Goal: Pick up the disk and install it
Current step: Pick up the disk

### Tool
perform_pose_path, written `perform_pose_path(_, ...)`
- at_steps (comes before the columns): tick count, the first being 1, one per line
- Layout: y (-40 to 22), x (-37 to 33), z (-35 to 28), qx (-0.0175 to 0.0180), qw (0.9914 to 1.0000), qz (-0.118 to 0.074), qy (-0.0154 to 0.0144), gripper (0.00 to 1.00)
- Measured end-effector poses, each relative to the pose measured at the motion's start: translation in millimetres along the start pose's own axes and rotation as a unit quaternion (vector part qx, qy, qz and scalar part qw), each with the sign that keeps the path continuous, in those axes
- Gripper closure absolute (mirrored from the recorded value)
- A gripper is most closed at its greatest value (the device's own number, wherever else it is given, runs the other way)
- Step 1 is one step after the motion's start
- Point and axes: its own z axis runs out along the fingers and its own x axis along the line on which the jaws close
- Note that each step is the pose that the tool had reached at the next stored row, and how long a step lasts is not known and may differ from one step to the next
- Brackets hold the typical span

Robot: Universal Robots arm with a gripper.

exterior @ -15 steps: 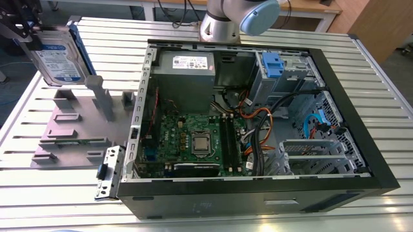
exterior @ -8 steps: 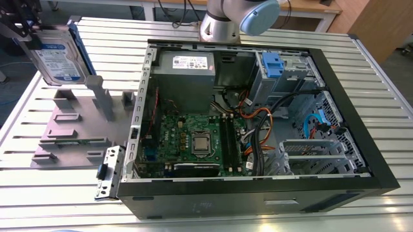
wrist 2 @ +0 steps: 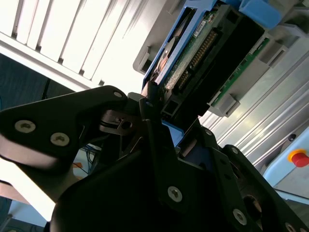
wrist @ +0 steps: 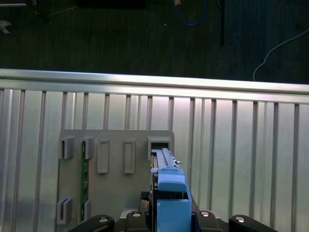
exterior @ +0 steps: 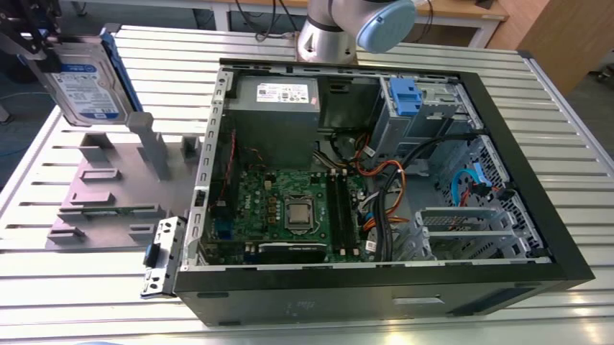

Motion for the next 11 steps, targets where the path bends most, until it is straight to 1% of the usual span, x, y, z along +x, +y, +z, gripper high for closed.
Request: perform_pose_path(11,0.0,-0.1,-3.1,0.0,1.0,0.0,0.0,0.64)
